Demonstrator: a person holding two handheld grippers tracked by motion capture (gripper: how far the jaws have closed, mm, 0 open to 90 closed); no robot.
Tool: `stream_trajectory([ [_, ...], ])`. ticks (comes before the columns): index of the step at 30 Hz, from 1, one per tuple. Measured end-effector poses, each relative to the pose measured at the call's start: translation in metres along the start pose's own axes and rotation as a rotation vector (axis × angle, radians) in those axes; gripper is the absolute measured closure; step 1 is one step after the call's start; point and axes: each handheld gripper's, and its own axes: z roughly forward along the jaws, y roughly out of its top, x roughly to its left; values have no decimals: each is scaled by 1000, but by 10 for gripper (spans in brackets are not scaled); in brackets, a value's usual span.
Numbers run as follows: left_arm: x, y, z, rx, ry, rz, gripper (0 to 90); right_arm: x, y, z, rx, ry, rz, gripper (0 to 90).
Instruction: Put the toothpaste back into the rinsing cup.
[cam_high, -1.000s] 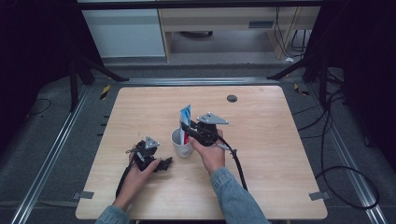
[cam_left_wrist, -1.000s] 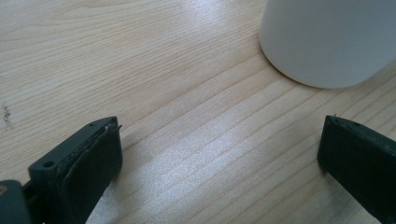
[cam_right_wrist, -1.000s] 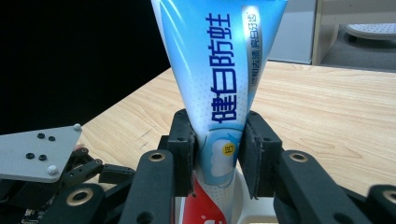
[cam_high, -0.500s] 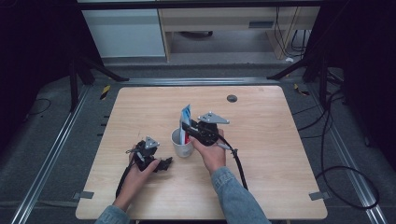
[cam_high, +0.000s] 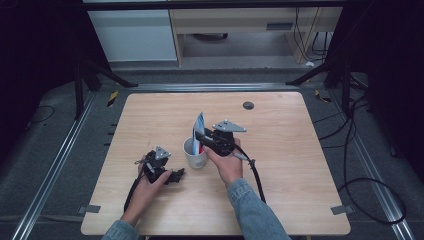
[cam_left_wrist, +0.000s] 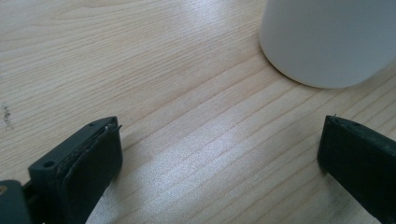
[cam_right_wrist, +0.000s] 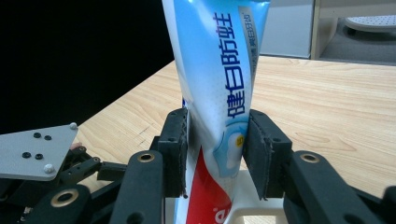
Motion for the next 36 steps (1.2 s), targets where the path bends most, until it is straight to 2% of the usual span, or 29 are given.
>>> stream_trajectory([
  [14, 0, 0, 0, -1, -1, 0, 0, -2, 1, 1, 11, -8, 4, 574],
  [21, 0, 0, 0, -1, -1, 0, 0, 1, 4, 1, 17, -10, -7, 524],
  [30, 0, 0, 0, 0, 0, 0, 0, 9, 7, 3, 63, -34, -51, 361],
  [36, 0, 0, 0, 0, 0, 0, 0, 13, 11, 3, 60, -73, -87, 270],
])
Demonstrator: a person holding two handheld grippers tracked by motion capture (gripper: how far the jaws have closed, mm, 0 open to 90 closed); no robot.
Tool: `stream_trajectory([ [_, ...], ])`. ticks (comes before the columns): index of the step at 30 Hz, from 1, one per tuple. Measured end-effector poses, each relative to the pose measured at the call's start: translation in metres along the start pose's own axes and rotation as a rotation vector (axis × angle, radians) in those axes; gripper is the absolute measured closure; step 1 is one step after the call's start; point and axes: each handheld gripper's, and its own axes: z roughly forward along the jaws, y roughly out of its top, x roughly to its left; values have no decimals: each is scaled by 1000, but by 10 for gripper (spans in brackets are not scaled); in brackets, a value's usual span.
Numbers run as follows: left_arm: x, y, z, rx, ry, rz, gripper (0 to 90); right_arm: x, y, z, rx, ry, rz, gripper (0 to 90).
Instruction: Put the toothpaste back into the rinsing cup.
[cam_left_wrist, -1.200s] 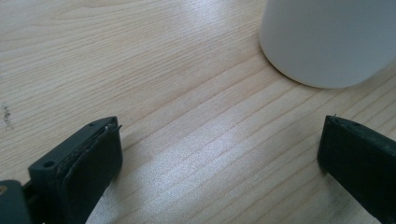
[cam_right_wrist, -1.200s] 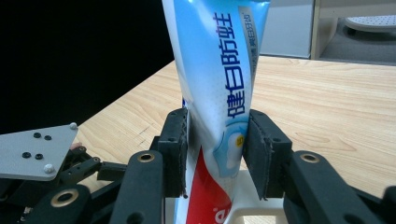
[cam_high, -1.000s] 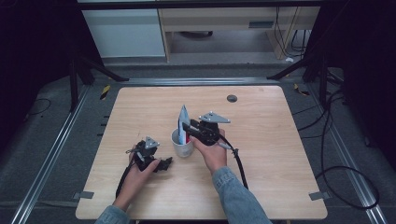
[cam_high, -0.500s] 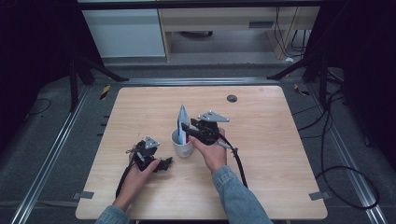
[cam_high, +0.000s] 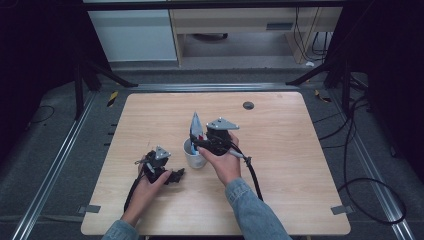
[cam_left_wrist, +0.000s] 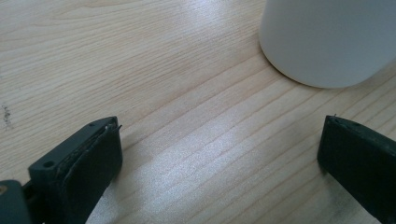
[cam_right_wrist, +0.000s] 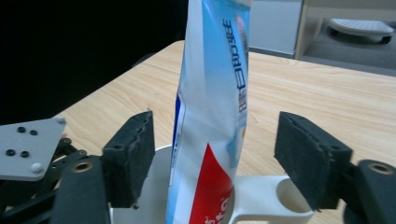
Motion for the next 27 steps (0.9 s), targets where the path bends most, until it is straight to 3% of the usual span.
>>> stream_trajectory([
  [5, 0, 0, 0, -1, -1, -1, 0, 1, 3, 0, 13, -20, -22, 223],
  [11, 0, 0, 0, -3, 0, -2, 0, 5, 8, -3, 32, -60, -91, 150],
  [16, 0, 0, 0, -3, 0, -2, 0, 8, 10, -5, 64, -80, -192, 99],
  [27, 0, 0, 0, -1, -1, -1, 0, 2, 13, -15, 88, -60, -211, 86],
])
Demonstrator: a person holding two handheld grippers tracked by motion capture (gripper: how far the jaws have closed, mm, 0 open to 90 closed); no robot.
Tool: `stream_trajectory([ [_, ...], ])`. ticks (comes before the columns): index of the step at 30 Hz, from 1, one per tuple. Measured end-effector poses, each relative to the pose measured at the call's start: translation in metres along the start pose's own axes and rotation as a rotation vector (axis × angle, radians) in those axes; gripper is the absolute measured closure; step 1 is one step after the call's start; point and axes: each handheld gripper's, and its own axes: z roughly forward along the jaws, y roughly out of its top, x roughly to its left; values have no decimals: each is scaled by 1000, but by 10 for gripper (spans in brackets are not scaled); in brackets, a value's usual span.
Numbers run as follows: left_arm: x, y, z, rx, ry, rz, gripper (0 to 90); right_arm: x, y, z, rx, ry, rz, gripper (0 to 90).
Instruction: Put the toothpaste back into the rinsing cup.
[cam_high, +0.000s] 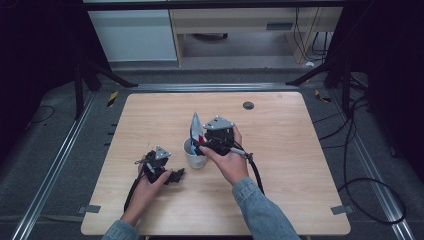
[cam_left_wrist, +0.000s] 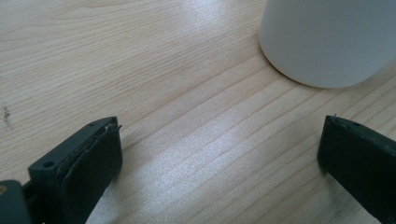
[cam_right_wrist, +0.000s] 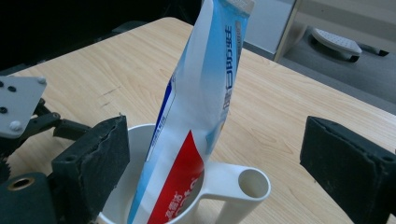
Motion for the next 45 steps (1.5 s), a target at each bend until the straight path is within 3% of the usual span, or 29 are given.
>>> stream_trajectory([
  [12, 0, 0, 0, 0, -1, 2, 0, -14, -6, -18, 23, 4, -31, 101],
  [25, 0, 0, 0, 0, -1, 1, 0, -48, -17, -37, 22, -52, 23, 111],
  [32, 0, 1, 1, 0, 1, 0, 0, -70, -35, -49, 50, -85, 60, 112],
  [39, 0, 1, 1, 0, 1, 0, 0, -91, -58, -63, 125, -120, 64, 131],
  [45, 0, 1, 1, 0, 1, 0, 0, -108, -81, -75, 135, -148, 110, 139],
])
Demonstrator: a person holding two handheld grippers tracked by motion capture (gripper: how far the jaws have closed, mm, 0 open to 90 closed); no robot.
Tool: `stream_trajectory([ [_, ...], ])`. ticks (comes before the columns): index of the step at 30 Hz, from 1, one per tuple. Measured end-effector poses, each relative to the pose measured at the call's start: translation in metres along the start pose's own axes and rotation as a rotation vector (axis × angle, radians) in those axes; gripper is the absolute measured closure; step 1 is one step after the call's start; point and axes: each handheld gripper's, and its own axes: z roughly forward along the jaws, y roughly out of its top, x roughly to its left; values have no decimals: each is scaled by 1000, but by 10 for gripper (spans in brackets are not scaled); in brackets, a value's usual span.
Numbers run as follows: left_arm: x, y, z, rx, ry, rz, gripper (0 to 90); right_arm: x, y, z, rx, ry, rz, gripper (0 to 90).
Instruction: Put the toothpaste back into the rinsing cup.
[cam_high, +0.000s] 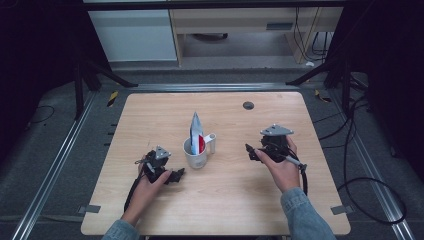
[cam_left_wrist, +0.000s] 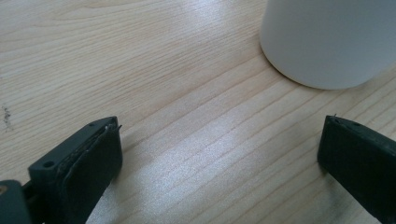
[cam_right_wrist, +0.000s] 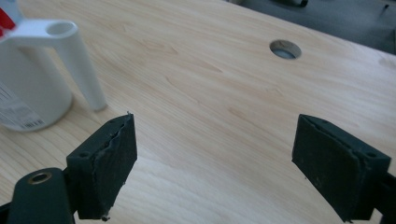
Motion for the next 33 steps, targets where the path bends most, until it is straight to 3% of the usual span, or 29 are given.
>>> stream_trajectory([
  [6, 0, 0, 0, 0, 0, 0, 0, -14, -22, -1, 35, -13, 43, 124],
  [14, 0, 0, 0, 0, 0, 0, 0, -21, -37, 7, 83, -11, 63, 118],
  [20, 0, 0, 0, 0, 0, 0, 0, -25, -53, 18, 150, 0, 77, 108],
  [33, 0, 0, 0, 0, 1, 0, 0, -42, -74, 25, 169, -31, 147, 112],
])
